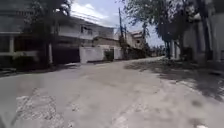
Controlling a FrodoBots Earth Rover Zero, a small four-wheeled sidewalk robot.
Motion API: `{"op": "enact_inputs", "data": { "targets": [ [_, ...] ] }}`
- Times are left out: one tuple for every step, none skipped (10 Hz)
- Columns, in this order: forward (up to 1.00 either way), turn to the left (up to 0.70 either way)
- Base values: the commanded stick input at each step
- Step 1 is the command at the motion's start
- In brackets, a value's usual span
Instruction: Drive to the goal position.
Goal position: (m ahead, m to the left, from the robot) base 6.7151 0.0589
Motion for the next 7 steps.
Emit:
{"op": "enact_inputs", "data": {
  "targets": [
    [1.00, 0.00],
    [1.00, -0.02],
    [1.00, -0.05],
    [1.00, -0.35],
    [1.00, -0.38],
    [1.00, -0.39],
    [1.00, -0.39]
  ]
}}
